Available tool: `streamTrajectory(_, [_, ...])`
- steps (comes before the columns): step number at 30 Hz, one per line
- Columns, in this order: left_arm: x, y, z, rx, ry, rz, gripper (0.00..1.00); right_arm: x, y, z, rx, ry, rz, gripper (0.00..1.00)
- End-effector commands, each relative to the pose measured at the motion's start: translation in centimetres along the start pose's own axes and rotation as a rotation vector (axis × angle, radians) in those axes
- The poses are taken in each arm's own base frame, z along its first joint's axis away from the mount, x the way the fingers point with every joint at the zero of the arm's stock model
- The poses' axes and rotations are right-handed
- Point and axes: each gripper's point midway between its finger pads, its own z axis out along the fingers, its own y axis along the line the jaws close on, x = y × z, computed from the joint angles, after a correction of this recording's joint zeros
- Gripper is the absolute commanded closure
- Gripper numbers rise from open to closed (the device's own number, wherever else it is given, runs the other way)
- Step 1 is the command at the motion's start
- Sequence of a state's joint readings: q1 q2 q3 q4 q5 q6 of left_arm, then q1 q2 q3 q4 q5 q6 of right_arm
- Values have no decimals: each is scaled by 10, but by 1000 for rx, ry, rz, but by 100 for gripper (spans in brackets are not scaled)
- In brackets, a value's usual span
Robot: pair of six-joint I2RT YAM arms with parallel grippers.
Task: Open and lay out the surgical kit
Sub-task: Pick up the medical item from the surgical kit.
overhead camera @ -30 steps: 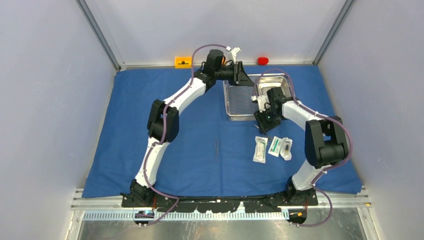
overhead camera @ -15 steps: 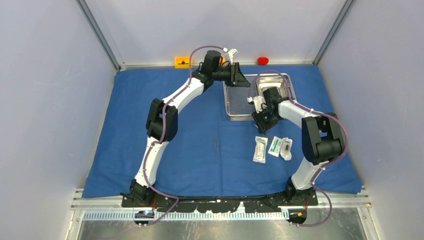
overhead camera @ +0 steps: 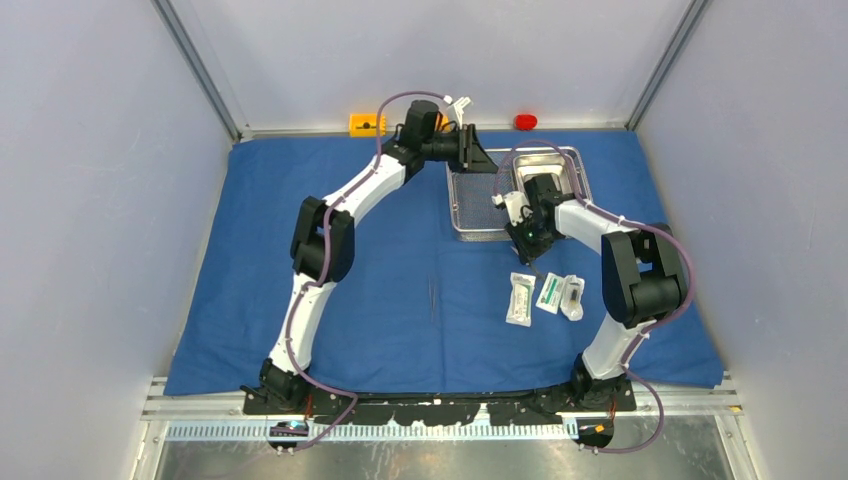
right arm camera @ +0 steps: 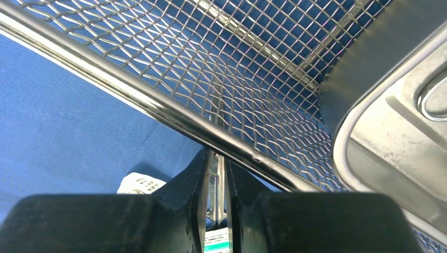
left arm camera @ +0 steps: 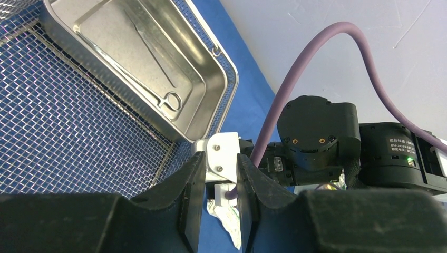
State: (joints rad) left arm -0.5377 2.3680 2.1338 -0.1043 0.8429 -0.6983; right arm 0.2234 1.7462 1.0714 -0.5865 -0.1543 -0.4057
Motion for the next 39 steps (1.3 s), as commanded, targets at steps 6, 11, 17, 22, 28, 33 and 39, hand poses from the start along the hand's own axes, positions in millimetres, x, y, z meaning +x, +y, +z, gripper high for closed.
streamTrajectory(6, [-19,-39,-23,52,-29,72,71,-23,-2,-15,14,-74,-24,87])
streamTrajectory(11, [-19,-38,-27,44,-27,75,70,-36,0,-31,8,-119,-31,91])
streamTrajectory(17, [-22,-40,-32,39,-32,89,71,-45,5,-50,-7,-161,-48,94])
streamTrajectory(22, [-24,-41,-35,39,-35,90,71,-48,10,-63,-22,-185,-62,96])
streamTrajectory(28, [-28,-44,-45,43,-39,104,71,-59,17,-79,-50,-236,-51,97])
streamTrajectory(33, [-25,-43,-58,36,-36,123,71,-62,25,-86,-84,-260,-39,98])
streamTrajectory(39, [-15,-50,-74,42,-20,166,70,-77,41,-104,-163,-322,-11,100])
